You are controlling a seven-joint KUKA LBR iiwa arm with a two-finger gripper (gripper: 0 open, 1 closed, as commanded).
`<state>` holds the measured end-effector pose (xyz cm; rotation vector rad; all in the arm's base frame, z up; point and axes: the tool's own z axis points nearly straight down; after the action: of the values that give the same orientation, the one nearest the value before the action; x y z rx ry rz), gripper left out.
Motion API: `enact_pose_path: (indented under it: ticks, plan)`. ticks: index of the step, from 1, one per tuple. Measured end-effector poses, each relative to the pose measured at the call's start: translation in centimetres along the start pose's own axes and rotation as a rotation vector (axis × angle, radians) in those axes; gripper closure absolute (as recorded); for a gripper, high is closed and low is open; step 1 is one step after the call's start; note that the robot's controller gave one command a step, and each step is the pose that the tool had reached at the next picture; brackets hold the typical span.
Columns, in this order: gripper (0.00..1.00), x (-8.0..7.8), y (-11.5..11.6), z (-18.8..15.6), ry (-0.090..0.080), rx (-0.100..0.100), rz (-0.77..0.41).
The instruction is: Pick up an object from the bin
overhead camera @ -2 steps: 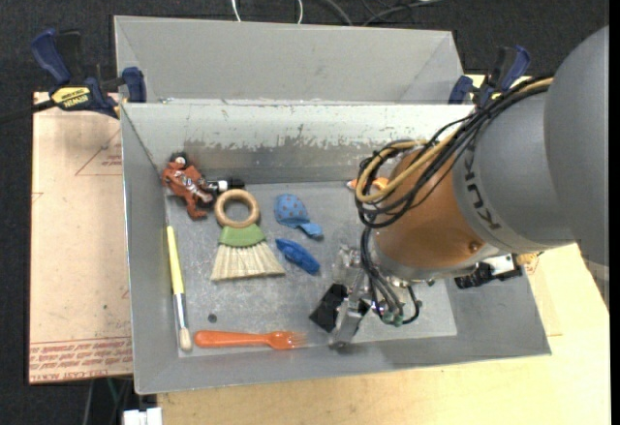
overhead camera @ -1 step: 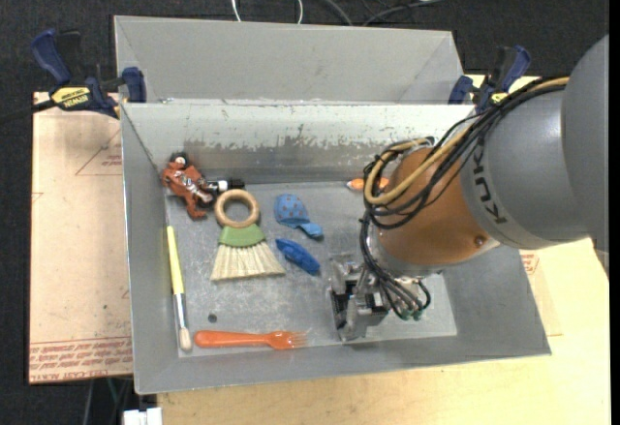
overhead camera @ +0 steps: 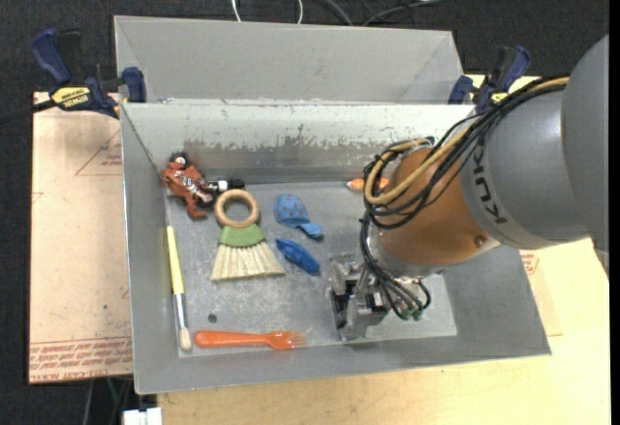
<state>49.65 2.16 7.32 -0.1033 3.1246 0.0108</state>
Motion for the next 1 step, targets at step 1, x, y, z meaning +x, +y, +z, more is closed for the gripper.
enact_pose_path:
  ticks: [1]
  plan:
    - [1.00,0.06,0.01,-1.77,0.002,0.000,0.001]
